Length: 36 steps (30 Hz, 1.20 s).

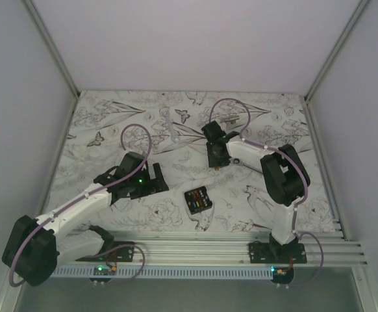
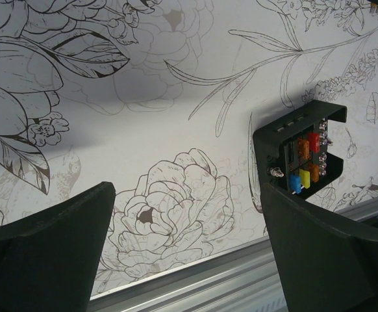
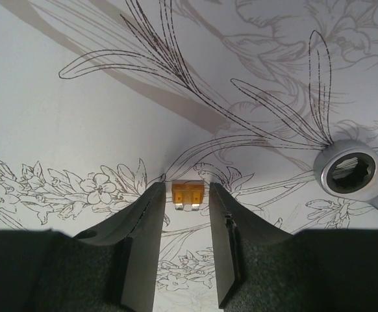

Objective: Snap on the fuse box
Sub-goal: Pick up the fuse from the center of the board.

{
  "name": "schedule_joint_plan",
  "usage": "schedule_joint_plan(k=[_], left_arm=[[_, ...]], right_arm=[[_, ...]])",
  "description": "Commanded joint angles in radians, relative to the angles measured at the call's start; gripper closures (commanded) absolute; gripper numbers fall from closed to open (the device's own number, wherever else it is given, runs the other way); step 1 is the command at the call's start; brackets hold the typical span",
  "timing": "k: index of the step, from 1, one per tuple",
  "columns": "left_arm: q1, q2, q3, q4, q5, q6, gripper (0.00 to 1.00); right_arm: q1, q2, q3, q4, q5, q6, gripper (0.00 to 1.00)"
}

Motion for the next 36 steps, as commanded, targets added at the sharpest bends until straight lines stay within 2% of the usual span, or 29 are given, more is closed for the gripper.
schedule_joint_plan(k=[1,11,17,36], left_arm=[[0.000,0.005,0.019,-0.016,-0.015,0.015,0.00],[0.000,-0.001,0.021,-0.016,-0.010,0.015,0.00],[0.000,-0.002,0.022,-0.018,-0.008,0.014,0.00],[0.000,-0.011,0.017,-0.020,-0.001,0.015,0.00]], right_arm=[[-0.004,0.025,0.032,-0.013,-0.003,-0.013,0.62],[-0.005,0.056,0.036,-0.010,-0.004,-0.033,0.63],[-0.008,0.053,0.034,-0.026,-0.009,-0.033,0.67],[-0.007,0.031,0.022,-0.063,-0.089,-0.110,0.64]])
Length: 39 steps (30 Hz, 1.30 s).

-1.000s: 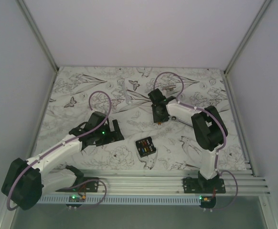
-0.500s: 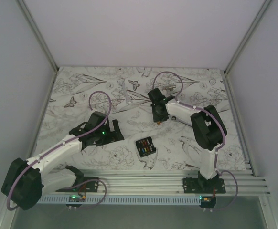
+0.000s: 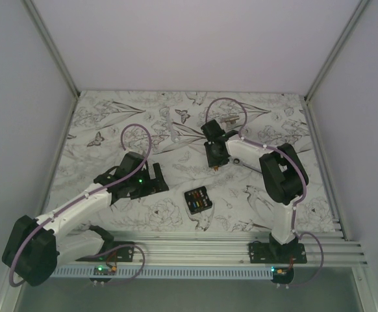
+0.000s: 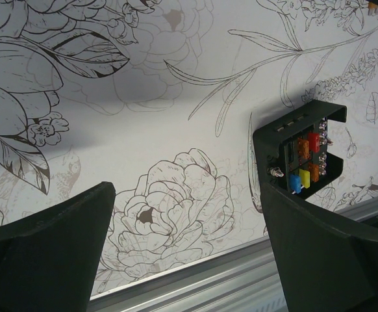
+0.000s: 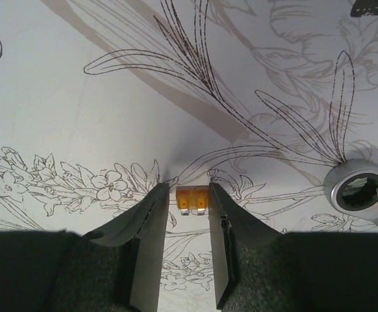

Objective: Snap on the fuse box
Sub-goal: Pick up the fuse from the center of the board.

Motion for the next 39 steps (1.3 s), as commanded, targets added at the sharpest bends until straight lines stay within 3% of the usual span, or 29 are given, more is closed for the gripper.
schedule_joint_plan(k=[1,18,39], left_arm=[[0.000,-0.009,0.019,-0.018,-0.002,0.015,0.00],[-0.001,0.000,0.031,-0.017,0.013,0.007,0.00],[-0.107,0.058,0.118,0.091,-0.034,-0.066,0.05]], right_arm=[[-0.007,0.012,-0.005,-0.056,-0.037,-0.039,0.64],[-0.011,-0.056,-0.052,-0.018,-0.039,-0.009,0.77],[0.039,-0.315,-0.159,0.175,-0.158,0.202,0.77]])
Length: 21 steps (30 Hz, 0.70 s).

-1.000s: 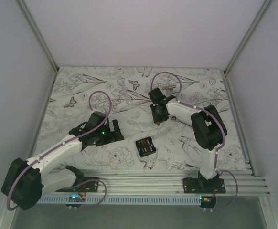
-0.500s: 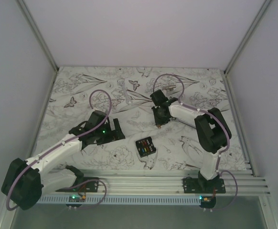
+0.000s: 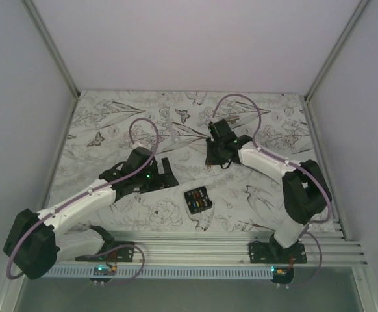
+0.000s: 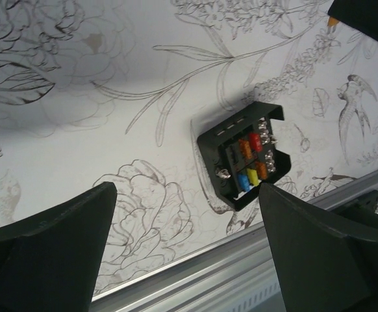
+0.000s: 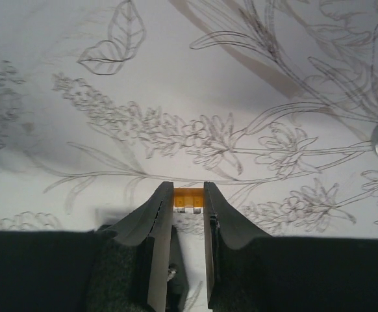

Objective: Snap on the fuse box
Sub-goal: Pick up the fuse from the center of the board.

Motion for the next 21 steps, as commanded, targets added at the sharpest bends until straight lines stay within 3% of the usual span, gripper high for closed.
schedule_joint_plan(k=[1,6,13,21], left_arm=[[-0.036,0.024,0.034,0.078,-0.045,-0.051,0.05],[-0.074,0.051,0.059,0.162,-0.104,-0.101,0.10],[-0.136,0.118,0.136,0.255,-0.150,-0.061,0.17],[-0.156,0.167,0.150,0.339,-0.192,-0.057,0.37]], right_arm=[[0.024,-0.093,-0.034,0.097,-0.043,0.111,0.77],[0.047,-0.156,-0.057,0.146,-0.054,0.187,0.76],[0.078,-0.220,-0.079,0.207,-0.089,0.263,0.75],[0.096,-0.258,-0.111,0.264,-0.120,0.323,0.75]])
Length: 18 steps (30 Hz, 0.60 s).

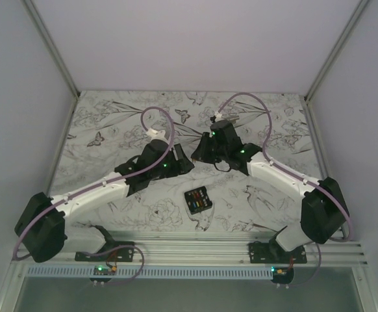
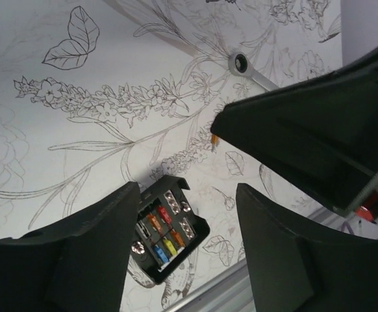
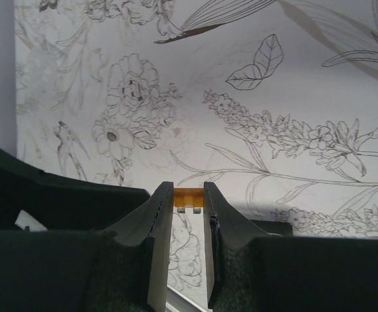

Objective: Snap on the fuse box
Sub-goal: Pick up the fuse from the center of the board.

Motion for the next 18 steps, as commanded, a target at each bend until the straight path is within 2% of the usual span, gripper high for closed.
schedule_joint_plan(k=[1,7,18], left_arm=[[-0.010,0.033,0.019,0.069,-0.050,0.011,0.40],[-0.016,0.044,0.019,0.092,-0.082,0.011,0.58],[-0.021,0.044,0.016,0.116,-0.081,0.010,0.74]], right_arm=[[0.011,-0.039,-0.017,0.069,-0.033,0.063,0.75],[0.014,-0.041,-0.039,0.107,-0.078,0.096,0.75],[0.020,-0.050,-0.058,0.127,-0.094,0.115,0.75]])
